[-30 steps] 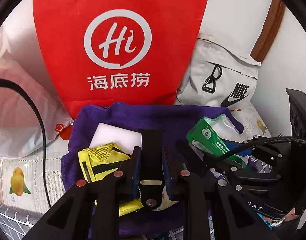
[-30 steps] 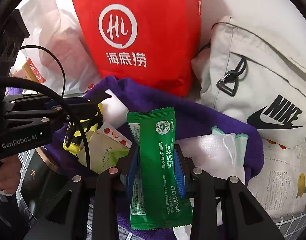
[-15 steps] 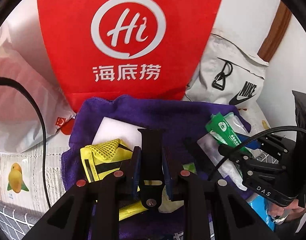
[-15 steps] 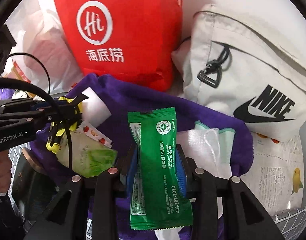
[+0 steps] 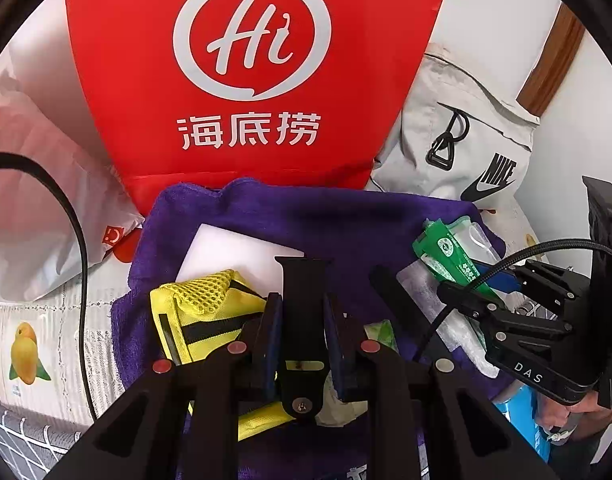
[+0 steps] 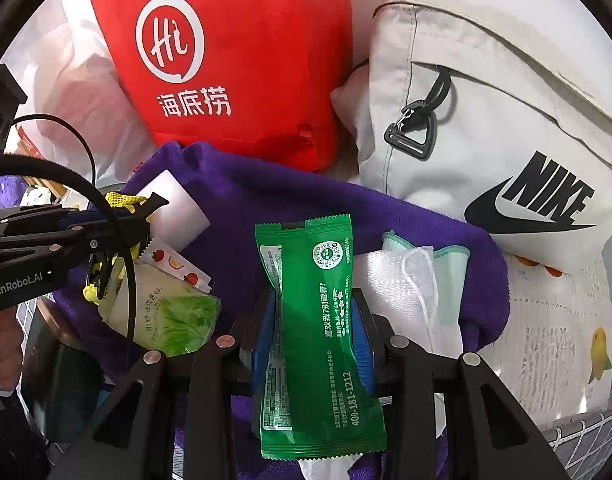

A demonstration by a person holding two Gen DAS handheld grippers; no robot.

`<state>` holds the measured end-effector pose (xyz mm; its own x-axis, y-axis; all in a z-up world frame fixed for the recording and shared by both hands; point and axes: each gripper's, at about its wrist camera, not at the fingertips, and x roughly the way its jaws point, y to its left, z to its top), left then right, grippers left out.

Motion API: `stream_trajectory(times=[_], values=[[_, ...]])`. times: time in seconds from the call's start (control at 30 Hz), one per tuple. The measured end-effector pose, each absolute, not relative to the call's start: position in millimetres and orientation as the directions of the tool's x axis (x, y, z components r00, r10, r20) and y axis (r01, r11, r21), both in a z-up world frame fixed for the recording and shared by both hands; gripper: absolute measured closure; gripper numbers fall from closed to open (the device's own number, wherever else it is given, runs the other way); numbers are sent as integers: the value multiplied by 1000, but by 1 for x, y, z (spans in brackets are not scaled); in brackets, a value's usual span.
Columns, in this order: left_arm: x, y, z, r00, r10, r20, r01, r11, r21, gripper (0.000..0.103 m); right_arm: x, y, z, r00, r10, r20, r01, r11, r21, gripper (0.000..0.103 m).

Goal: Organize soft objects
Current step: 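Open the right tool releasing the green packet while the left tool releases the strap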

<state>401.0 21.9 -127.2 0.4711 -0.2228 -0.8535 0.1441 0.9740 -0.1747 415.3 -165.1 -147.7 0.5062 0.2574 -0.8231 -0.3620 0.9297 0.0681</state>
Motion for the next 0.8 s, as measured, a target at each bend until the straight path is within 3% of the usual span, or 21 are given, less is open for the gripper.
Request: stream_trajectory(times=[0.8], values=[[405, 18, -137, 430, -218, -876, 146, 974, -171, 82, 419, -171, -156, 465, 257, -847, -350, 932, 91, 62]])
